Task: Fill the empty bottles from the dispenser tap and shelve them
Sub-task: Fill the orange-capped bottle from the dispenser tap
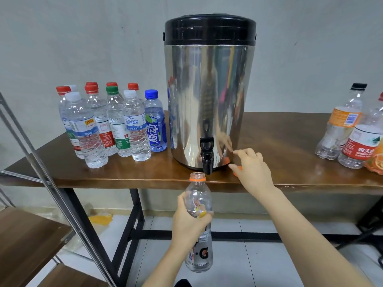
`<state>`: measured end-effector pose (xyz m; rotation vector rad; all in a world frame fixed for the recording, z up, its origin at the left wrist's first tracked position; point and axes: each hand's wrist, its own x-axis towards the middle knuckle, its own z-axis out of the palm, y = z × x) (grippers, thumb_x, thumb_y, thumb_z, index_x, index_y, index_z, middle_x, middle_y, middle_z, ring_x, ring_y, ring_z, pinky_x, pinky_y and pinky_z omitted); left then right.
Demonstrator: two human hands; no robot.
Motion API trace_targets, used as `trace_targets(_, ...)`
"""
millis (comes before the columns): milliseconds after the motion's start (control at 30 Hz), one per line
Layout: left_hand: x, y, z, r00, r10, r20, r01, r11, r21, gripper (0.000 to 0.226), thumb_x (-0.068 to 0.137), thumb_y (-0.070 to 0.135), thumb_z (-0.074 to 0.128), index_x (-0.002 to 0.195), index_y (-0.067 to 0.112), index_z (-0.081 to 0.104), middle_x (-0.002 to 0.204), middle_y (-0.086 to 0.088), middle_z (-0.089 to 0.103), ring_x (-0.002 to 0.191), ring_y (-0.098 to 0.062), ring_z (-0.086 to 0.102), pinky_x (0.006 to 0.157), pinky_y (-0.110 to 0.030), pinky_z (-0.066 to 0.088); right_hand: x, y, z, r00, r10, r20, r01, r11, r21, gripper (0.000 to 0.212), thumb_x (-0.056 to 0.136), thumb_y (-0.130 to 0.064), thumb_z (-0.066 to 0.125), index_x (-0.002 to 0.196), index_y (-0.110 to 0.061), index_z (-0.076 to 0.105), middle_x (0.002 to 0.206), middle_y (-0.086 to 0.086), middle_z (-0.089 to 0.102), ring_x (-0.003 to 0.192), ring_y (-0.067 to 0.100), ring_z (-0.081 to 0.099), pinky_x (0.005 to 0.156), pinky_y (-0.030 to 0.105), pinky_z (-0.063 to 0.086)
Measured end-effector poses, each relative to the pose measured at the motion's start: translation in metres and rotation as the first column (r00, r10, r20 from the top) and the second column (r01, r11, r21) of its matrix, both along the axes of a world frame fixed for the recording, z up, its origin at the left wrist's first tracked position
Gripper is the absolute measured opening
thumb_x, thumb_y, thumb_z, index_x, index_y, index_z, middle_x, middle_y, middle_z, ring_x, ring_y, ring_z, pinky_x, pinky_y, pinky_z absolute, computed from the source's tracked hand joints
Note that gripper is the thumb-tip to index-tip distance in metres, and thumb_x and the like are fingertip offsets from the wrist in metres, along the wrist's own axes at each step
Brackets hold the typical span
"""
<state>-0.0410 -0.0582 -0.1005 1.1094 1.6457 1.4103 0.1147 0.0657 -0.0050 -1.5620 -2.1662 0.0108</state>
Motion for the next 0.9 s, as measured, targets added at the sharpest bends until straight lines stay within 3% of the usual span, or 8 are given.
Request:
trace_targets(100,0.003,0.004,0.001,0.999,0.018,-0.038,-0.018,1.000,0.009,0.066,0.067,0.022,0.089,0.117,0.035,0.046,0.101,0.013,0.068,0.086,0.000,0.066,0.071,-0.014,0.050,-0.008,-0.013,0.020,0.975,0.109,-0.191,-0.081,0.985,0.149,0.035,0.099,-0.038,0.052,0.131,-0.024,0.055,0.126,-0.004,0.056,0.112,0.020,0.049,0.074,0.030,0.039)
trace_targets(200,0.002,0.007,-0.003,0.995,0.029,-0.100,-0.030,1.000,-0.005,0.071,0.063,0.024,0.091,0.117,0.036,0.045,0.101,0.013,0.069,0.087,-0.003,0.066,0.079,-0.026,0.055,-0.019,-0.028,0.041,0.926,0.255,-0.280,-0.188,0.951,0.246,0.033,0.098,-0.040,0.050,0.128,-0.027,0.057,0.116,-0.012,0.059,0.102,0.011,0.052,0.074,0.028,0.042)
trace_targets(300,0.002,0.008,-0.008,0.986,0.022,-0.163,-0.024,1.000,-0.013,0.081,0.060,0.026,0.091,0.125,0.036,0.043,0.108,0.014,0.066,0.094,-0.007,0.066,0.084,-0.029,0.055,-0.030,-0.041,0.056,0.902,0.333,-0.274,-0.259,0.926,0.274,0.036,0.098,-0.042,0.049,0.130,-0.028,0.056,0.114,-0.014,0.059,0.098,0.006,0.051,0.077,0.027,0.044)
trace_targets(400,0.002,0.007,-0.008,0.977,0.034,-0.212,-0.025,0.999,0.042,0.081,0.060,0.022,0.091,0.125,0.035,0.045,0.113,0.019,0.060,0.100,-0.001,0.061,0.079,-0.010,0.047,-0.039,-0.047,0.064,0.903,0.360,-0.233,-0.306,0.922,0.238,0.038,0.098,-0.044,0.050,0.132,-0.028,0.054,0.116,-0.013,0.059,0.097,0.008,0.050,0.079,0.027,0.043)
trace_targets(500,0.000,0.009,-0.004,0.963,0.041,-0.265,-0.013,0.994,0.108,0.080,0.062,0.019,0.090,0.127,0.035,0.046,0.121,0.019,0.051,0.104,0.014,0.052,0.077,-0.001,0.040,-0.045,-0.047,0.065,0.914,0.365,-0.178,-0.328,0.922,0.208,0.035,0.098,-0.043,0.051,0.130,-0.029,0.055,0.116,-0.013,0.059,0.096,0.008,0.051,0.076,0.026,0.040)
trace_targets(733,0.004,0.014,0.004,0.949,0.060,-0.310,-0.004,0.984,0.179,0.092,0.068,0.028,0.085,0.143,0.034,0.033,0.141,0.023,0.036,0.113,0.012,0.042,0.078,-0.006,0.037,-0.042,-0.043,0.061,0.922,0.358,-0.150,-0.325,0.923,0.204,0.023,0.100,-0.034,0.052,0.122,-0.033,0.057,0.096,-0.019,0.053,0.083,0.003,0.044,0.070,0.025,0.036)
trace_targets(900,0.012,0.020,0.016,0.957,0.048,-0.287,0.010,0.980,0.199,0.088,0.066,0.025,0.081,0.135,0.048,0.033,0.129,0.031,0.045,0.110,0.017,0.048,0.074,-0.006,0.039,-0.040,-0.042,0.061,0.920,0.361,-0.154,-0.323,0.919,0.226,0.022,0.100,-0.038,0.050,0.119,-0.032,0.059,0.090,-0.020,0.049,0.081,0.003,0.043,0.069,0.025,0.038)
